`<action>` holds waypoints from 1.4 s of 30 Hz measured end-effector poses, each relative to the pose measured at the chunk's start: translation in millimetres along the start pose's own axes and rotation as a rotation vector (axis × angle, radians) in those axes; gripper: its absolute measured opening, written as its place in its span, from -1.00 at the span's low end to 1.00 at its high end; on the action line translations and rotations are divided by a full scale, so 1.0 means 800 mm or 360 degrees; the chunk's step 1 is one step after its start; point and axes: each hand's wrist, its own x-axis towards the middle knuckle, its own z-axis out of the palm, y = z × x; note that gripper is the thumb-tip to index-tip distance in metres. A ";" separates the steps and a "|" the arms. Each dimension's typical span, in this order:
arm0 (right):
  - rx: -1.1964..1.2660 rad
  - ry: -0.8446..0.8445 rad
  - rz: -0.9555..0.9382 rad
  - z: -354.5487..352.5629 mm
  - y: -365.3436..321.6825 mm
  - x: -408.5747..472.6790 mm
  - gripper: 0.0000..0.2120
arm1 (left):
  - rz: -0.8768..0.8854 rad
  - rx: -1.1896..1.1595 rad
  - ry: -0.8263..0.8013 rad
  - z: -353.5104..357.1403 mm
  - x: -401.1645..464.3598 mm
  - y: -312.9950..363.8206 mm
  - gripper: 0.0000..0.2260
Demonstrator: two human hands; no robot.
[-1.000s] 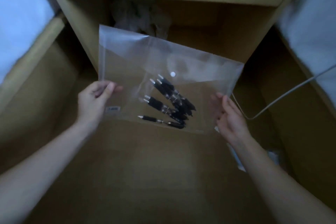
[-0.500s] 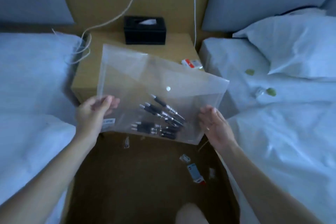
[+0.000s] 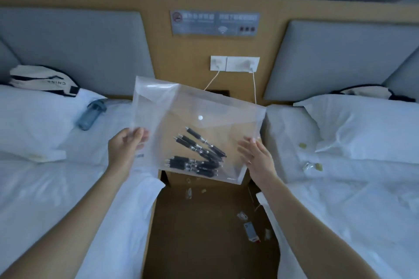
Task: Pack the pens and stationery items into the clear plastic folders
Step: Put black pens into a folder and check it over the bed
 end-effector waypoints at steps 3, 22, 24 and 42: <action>-0.0036 0.0008 0.0089 0.024 0.012 -0.021 -0.79 | -0.0132 -0.0018 0.0105 -0.031 -0.022 -0.012 -0.89; -0.0214 -0.0057 0.0276 0.082 0.070 -0.055 -0.82 | -0.0426 -0.0040 0.0341 -0.124 -0.061 -0.094 -0.84; -0.0225 -0.0044 0.0276 0.082 0.072 -0.055 -0.81 | -0.0412 -0.0043 0.0317 -0.125 -0.058 -0.096 -0.85; -0.0262 0.0214 0.0394 0.097 0.115 -0.021 -0.73 | -0.0498 0.0038 0.0122 -0.128 -0.005 -0.139 -0.88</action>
